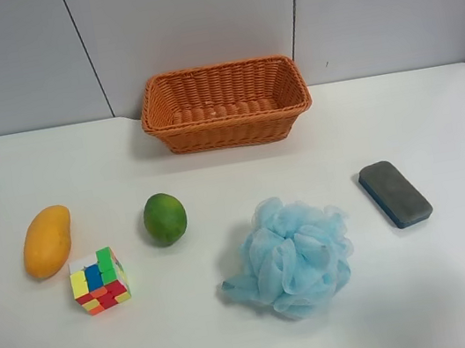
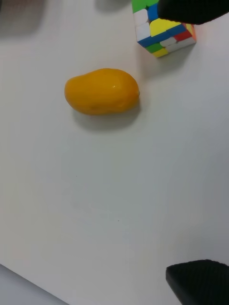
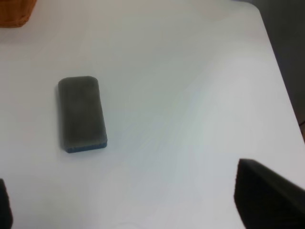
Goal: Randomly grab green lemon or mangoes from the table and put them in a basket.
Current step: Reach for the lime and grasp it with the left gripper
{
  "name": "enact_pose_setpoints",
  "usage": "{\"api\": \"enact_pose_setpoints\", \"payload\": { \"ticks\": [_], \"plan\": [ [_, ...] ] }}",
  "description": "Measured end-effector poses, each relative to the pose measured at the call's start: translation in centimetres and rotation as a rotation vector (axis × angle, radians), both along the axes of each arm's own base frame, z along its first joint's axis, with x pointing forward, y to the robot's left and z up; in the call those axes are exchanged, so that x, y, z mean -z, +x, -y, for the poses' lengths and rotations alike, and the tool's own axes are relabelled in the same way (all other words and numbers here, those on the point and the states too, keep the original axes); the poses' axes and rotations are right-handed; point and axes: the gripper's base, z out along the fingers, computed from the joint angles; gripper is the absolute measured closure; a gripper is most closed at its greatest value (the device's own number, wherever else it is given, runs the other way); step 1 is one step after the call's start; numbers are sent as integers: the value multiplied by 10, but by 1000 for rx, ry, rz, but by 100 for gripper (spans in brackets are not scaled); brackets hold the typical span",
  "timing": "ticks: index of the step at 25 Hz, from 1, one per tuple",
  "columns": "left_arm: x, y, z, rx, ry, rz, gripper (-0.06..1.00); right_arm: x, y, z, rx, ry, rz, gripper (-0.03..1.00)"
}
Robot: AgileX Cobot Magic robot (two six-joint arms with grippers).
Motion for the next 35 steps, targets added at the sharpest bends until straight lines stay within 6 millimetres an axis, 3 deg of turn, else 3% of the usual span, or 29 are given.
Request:
{"api": "enact_pose_setpoints", "payload": {
  "ticks": [19, 24, 29, 30, 35],
  "plan": [
    [0, 0, 0, 0, 0, 0, -5, 0, 0, 0, 0, 0, 0, 5],
    [-8, 15, -1, 0, -7, -86, -5, 0, 0, 0, 0, 0, 0, 5],
    [-63, 58, -5, 19, 17, -141, -5, 0, 0, 0, 0, 0, 0, 5],
    [-89, 81, -7, 32, 35, -166, -5, 0, 0, 0, 0, 0, 0, 5],
    [-121, 158, -6, 111, -11, -291, -5, 0, 0, 0, 0, 0, 0, 5]
  ]
}}
